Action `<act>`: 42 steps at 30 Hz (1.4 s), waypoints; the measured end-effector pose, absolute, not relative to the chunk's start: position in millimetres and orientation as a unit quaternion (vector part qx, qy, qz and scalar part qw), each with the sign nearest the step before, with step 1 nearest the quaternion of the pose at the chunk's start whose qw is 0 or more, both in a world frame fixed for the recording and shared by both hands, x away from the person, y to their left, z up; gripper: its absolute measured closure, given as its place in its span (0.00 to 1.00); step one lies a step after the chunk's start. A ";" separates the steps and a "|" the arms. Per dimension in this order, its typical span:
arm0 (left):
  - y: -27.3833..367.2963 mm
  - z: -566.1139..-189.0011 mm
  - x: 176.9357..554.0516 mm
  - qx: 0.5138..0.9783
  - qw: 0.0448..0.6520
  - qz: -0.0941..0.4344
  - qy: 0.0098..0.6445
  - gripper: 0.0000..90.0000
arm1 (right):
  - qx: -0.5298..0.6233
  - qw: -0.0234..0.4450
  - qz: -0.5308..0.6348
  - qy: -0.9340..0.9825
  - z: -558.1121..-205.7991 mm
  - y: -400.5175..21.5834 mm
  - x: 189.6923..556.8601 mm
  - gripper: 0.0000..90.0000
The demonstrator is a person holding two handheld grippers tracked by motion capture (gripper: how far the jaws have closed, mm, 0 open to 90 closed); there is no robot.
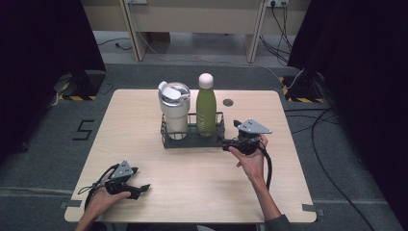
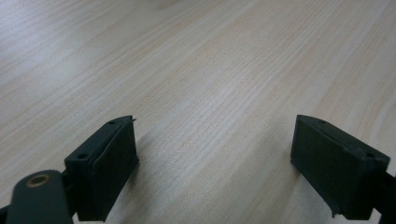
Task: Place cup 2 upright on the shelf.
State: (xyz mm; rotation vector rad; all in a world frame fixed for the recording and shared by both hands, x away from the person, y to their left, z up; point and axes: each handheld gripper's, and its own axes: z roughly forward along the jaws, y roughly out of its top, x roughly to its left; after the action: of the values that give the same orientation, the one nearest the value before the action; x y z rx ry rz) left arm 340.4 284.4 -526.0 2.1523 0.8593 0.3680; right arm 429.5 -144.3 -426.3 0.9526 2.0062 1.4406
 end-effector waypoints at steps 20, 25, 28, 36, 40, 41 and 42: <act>284.3 -526.0 340.2 0.846 0.387 0.146 0.338 0.15 | 0.352 0.230 0.535 0.733 -442.0 -149.3 411.4 0.18; 284.2 -526.0 340.2 0.845 0.387 0.146 0.338 0.15 | 0.350 0.229 0.536 0.733 -442.1 -150.2 405.7 0.18; 284.3 -526.0 340.2 0.845 0.387 0.146 0.338 0.15 | 0.347 0.228 0.536 0.735 -442.4 -150.4 402.4 0.18; 284.3 -526.0 340.2 0.845 0.387 0.146 0.338 0.15 | 0.342 0.220 0.534 0.741 -445.0 -151.9 392.9 0.17; 284.3 -526.0 340.2 0.845 0.387 0.146 0.338 0.15 | 0.340 0.221 0.532 0.743 -446.9 -154.0 387.2 0.17; 284.3 -526.0 340.2 0.845 0.387 0.146 0.338 0.15 | 0.341 0.220 0.532 0.743 -447.6 -154.5 385.9 0.17; 284.3 -526.0 340.2 0.845 0.387 0.146 0.338 0.15 | 0.341 0.223 0.531 0.743 -448.3 -155.1 384.9 0.17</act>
State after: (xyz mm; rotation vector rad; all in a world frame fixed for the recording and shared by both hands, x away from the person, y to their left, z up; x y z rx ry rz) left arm 340.2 284.3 -526.0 2.1520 0.8603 0.3712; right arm 384.9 -155.1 -448.3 0.9415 2.0531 1.4660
